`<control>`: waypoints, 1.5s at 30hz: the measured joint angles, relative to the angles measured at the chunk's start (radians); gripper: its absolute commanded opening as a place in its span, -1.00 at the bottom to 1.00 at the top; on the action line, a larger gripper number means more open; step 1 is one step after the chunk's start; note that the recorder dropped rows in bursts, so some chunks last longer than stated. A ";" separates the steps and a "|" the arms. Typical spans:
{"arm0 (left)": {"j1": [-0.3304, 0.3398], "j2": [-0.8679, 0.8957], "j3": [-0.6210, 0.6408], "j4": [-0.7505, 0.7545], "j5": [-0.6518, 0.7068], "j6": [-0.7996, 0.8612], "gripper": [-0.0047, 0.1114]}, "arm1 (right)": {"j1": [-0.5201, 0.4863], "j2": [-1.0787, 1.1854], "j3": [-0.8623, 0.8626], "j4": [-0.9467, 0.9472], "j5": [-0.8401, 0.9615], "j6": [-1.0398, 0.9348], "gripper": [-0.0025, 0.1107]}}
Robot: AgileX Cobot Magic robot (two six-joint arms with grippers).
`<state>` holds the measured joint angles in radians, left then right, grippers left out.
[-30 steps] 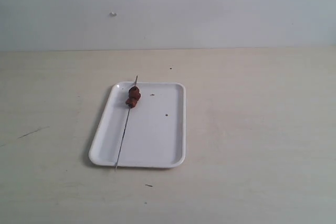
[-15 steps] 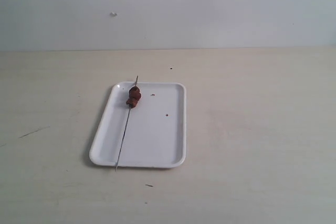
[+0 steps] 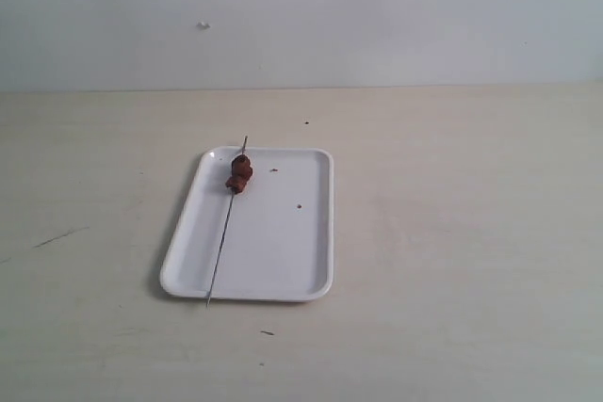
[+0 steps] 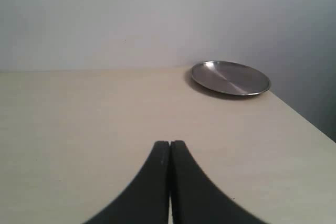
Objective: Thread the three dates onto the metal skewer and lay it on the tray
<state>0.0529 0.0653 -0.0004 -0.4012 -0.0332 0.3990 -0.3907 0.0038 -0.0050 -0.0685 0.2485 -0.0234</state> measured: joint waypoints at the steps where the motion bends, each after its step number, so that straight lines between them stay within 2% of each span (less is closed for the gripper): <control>1: 0.012 0.000 0.000 0.000 0.008 -0.003 -0.92 | 0.000 0.000 0.000 0.000 0.000 0.000 -0.96; 10: 0.024 0.000 0.000 0.017 0.113 -0.034 -0.92 | 0.002 0.000 0.000 0.000 0.000 0.000 -0.96; 13: 0.024 0.000 0.000 0.160 0.135 -0.199 -0.92 | 0.018 0.000 0.000 0.000 0.000 0.000 -0.96; 17: 0.024 0.000 0.000 0.429 0.237 -0.465 -0.92 | 0.024 0.000 0.000 0.000 0.000 0.000 -0.96; 22: 0.024 0.000 0.000 0.578 0.353 -0.535 -0.92 | 0.026 0.000 0.000 0.000 0.000 0.000 -0.96; 45: 0.024 0.000 0.000 0.603 0.370 -0.546 -0.92 | 0.030 0.000 0.000 0.000 0.000 0.000 -0.96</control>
<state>0.0770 0.0653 -0.0004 0.2013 0.3373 -0.1466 -0.3612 0.0038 -0.0050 -0.0685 0.2490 -0.0234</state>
